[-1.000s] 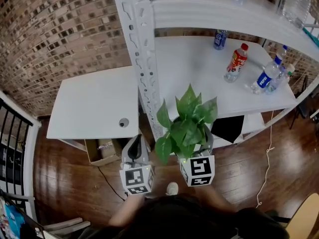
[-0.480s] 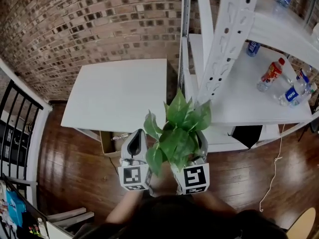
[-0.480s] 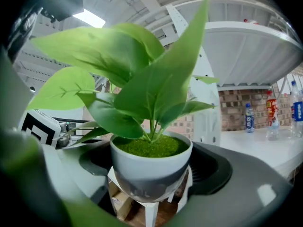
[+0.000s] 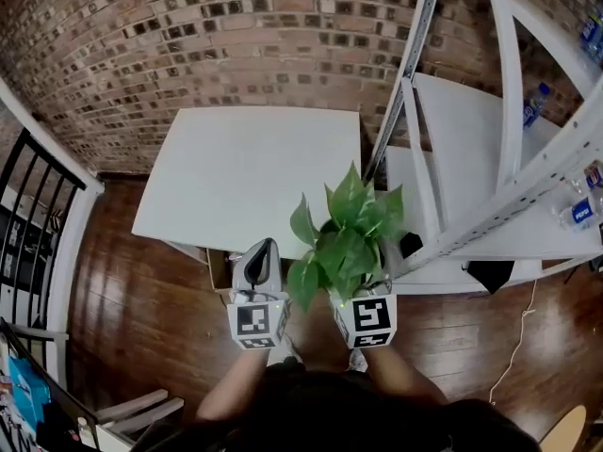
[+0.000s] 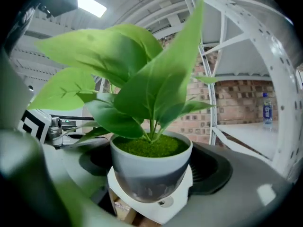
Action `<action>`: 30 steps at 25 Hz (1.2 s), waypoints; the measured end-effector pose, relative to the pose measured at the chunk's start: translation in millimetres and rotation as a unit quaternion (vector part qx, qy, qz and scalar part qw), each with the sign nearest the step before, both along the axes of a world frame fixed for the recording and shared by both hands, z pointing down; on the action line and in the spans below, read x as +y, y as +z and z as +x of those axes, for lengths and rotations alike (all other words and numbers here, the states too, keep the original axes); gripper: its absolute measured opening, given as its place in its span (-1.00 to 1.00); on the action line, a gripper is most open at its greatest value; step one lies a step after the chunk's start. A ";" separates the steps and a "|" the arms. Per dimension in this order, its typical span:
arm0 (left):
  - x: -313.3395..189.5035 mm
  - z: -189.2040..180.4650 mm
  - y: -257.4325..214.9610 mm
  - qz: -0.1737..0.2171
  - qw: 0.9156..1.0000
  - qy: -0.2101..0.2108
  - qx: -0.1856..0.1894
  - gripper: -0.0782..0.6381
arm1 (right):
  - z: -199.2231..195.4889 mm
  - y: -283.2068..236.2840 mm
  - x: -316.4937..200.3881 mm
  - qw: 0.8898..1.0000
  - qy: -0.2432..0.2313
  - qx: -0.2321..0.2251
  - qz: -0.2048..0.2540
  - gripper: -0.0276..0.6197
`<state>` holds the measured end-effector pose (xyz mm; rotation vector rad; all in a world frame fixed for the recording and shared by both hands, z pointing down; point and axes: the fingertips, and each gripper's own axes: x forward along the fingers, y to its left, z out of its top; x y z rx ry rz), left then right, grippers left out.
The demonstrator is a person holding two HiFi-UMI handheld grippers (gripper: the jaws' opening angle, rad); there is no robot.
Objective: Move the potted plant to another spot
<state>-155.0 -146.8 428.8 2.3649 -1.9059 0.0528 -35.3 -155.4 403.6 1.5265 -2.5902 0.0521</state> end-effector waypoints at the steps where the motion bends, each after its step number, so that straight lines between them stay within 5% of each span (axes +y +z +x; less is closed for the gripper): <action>1: -5.9 -8.6 3.5 0.002 1.000 0.004 0.001 -0.74 | -9.0 7.5 -6.5 1.000 0.003 0.001 -0.004 0.56; 12: -60.9 -49.1 54.8 0.020 0.996 0.083 0.012 -0.74 | -69.6 114.7 -64.3 0.998 0.049 0.014 -0.024 0.56; 22: -75.9 -78.2 106.1 0.009 0.996 0.084 -0.005 -0.74 | -88.3 207.5 -97.3 0.996 0.047 0.042 -0.060 0.56; 30: -75.8 -89.2 115.4 0.002 0.997 0.079 -0.010 -0.74 | -101.9 234.9 -107.2 0.995 0.048 0.047 -0.075 0.56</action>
